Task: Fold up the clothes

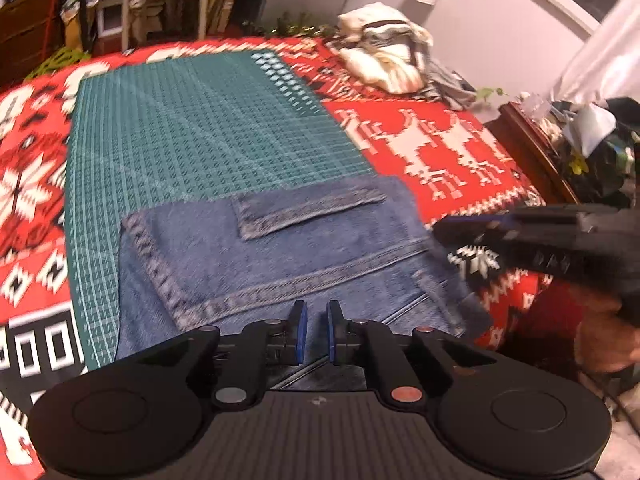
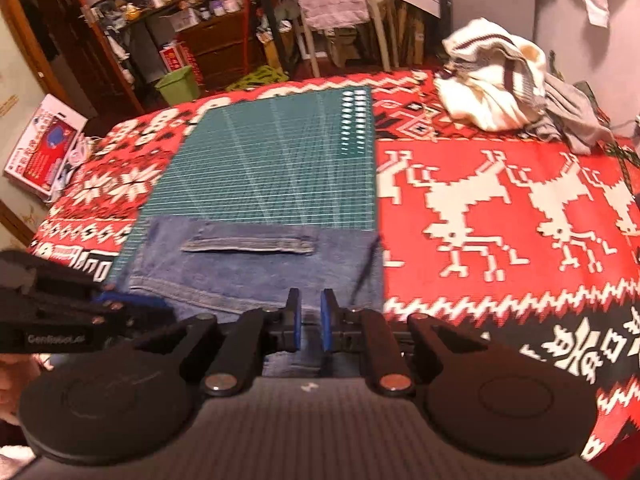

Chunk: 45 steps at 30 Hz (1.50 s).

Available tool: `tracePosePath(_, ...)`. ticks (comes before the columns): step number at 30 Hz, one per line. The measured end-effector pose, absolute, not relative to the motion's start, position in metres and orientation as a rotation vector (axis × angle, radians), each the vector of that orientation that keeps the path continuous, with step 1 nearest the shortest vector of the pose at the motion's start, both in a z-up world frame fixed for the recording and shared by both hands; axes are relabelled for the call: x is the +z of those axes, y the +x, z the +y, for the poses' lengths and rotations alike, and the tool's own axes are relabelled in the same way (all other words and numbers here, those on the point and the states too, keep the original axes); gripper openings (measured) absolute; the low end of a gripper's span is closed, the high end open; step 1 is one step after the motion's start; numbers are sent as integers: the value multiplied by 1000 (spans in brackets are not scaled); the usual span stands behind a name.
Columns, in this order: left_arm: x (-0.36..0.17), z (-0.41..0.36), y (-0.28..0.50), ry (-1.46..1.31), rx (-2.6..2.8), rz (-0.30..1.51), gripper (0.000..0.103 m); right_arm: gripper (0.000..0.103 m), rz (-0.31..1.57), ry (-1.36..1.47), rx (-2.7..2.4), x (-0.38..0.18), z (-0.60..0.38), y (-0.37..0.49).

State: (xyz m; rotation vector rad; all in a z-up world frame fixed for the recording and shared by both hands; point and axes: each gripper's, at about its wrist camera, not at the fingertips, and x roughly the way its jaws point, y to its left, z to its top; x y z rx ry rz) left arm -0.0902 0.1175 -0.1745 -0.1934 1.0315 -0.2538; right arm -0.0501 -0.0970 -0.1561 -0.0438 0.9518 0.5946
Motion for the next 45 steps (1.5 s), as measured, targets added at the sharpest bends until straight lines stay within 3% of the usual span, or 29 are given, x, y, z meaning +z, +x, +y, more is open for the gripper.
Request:
tracePosePath(6,-155,122,-75,-172,-231,974,12,13,947,-135,649,-162,-76,-65)
tracePosePath(14,-188,151,-46,-182,-128,1084,15,13,984,-150,646,-176,-72,-62)
tracePosePath(21,-190,163,-55,-211,-100,1099,11,13,1002,-126,638,-179,-77,-59)
tracePosePath(24,-180,159,-60,-194,-99,1093,11,29,999,-129,642,-176,-76,-58)
tracePosePath(27,-164,149,-67,-154,-109,1062,21,38,973,-130,635,-168,-76,-59)
tracePosePath(29,-156,141,-72,-119,-114,1041,45,53,953,-125,625,-162,-77,-59)
tracePosePath(31,-151,132,-74,-89,-114,1038,56,76,932,-117,616,-157,-81,-59)
tracePosePath(33,-146,126,-76,-66,-109,1025,60,83,910,-111,604,-151,-85,-60)
tracePosePath(36,-139,120,-80,-35,-92,1002,76,101,888,-95,590,-144,-93,-61)
tracePosePath(40,-135,111,-83,32,-98,1000,88,102,881,-94,568,-139,-100,-62)
tracePosePath(45,-137,110,-81,26,-95,1035,88,102,883,-113,563,-134,-103,-64)
